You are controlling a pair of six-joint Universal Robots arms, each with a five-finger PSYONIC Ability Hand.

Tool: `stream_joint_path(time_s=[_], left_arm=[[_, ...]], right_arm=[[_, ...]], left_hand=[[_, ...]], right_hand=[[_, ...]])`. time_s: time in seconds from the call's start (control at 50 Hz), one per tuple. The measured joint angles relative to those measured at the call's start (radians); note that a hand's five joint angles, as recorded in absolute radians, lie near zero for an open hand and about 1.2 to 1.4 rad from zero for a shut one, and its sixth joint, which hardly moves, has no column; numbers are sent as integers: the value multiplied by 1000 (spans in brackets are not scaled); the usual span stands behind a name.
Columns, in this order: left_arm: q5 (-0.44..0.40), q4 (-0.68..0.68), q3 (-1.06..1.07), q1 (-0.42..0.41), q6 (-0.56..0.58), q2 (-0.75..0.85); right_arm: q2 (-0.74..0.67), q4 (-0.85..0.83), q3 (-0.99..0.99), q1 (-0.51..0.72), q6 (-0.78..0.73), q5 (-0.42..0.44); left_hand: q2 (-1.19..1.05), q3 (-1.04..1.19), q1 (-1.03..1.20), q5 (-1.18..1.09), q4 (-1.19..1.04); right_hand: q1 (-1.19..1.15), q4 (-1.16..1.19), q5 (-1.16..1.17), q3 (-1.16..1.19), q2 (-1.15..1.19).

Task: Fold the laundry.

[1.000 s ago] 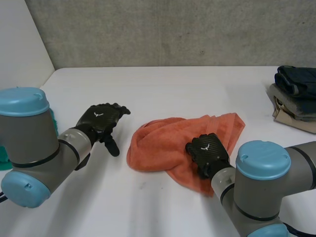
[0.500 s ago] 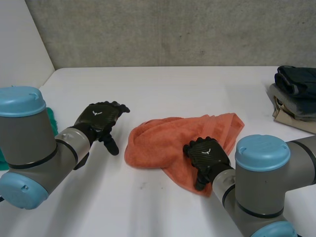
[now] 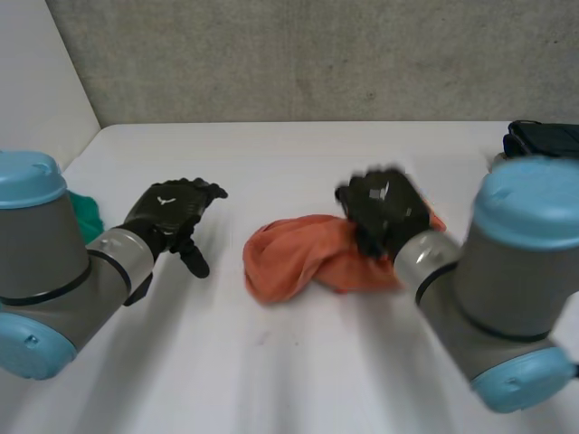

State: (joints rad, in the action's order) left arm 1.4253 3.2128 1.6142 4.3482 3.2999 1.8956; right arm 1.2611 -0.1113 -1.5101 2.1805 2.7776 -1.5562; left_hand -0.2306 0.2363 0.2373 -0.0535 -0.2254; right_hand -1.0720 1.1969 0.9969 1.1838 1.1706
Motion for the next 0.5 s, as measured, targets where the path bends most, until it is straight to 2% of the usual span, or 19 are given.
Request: stream_joint_path(time_s=[0.1,0.2,0.3,0.44,0.5], left_arm=[[-25,2,12,28,-2,6],[-99,9,6,23,-44,43],[-165,24,-51,-18,-174,115],[-193,32,-187,-88,-415,234],[-193,38,-244,-109,-503,273]], right_arm=[[122,103,91,3,-33,39],[185,159,164,10,-34,63],[233,184,200,14,-30,66],[259,197,208,14,-16,63],[266,205,204,10,2,62]], left_hand=[[4,-4,-1,0,3],[3,-4,-1,0,3],[3,-4,-1,0,3],[1,-2,1,-3,0],[-133,125,136,-128,-130]], right_hand=[[-11,0,10,0,9],[-11,0,10,0,9],[-18,0,10,0,9],[-41,0,10,0,9],[-41,1,10,0,9]])
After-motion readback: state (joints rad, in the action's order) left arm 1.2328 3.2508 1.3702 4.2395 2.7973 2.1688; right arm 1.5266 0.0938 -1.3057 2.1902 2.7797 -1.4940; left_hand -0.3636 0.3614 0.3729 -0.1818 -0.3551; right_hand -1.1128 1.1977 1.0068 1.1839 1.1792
